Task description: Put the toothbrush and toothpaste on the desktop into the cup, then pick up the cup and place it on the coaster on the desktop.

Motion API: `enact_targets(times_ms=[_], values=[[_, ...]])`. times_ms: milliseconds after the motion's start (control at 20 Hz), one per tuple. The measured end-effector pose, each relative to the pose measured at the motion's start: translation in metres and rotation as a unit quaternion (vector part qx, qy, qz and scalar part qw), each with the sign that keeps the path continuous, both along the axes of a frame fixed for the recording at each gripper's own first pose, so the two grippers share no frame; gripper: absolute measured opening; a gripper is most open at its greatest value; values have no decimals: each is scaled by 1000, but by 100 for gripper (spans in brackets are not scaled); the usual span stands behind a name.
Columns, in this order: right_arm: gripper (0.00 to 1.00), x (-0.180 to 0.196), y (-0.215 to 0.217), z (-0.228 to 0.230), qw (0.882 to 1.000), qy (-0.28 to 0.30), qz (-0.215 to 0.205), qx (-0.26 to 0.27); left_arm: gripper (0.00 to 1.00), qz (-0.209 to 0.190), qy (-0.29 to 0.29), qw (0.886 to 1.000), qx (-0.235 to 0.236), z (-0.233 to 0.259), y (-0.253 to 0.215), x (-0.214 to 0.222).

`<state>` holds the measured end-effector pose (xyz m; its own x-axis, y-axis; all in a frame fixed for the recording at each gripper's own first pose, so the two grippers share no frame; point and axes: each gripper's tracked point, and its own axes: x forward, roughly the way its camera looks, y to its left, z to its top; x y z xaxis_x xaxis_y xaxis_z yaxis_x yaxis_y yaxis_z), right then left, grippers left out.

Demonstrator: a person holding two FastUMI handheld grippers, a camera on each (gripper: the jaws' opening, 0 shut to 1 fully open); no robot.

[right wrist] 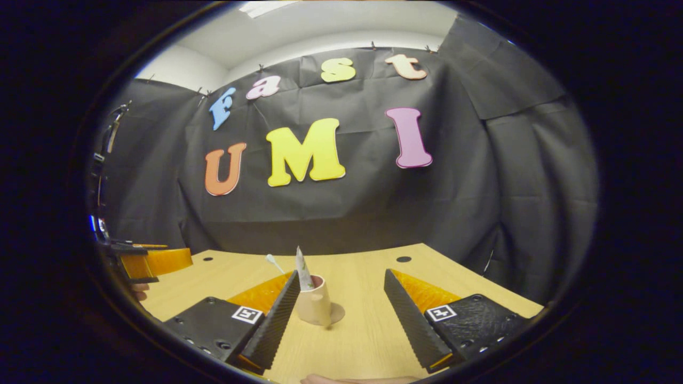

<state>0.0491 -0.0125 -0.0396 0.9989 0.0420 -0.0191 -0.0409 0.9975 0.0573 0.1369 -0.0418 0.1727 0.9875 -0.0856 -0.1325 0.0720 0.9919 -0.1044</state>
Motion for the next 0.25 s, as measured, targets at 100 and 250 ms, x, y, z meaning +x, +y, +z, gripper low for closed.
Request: enact_targets(times_ms=[100, 250], values=[[95, -2, 11, -8, 1000, 6, 8, -5, 98, 11, -4, 1000, 8, -1, 7, 3], [95, 1, 19, -34, 999, 33, 10, -6, 98, 16, -5, 1000, 23, -1, 6, 2]])
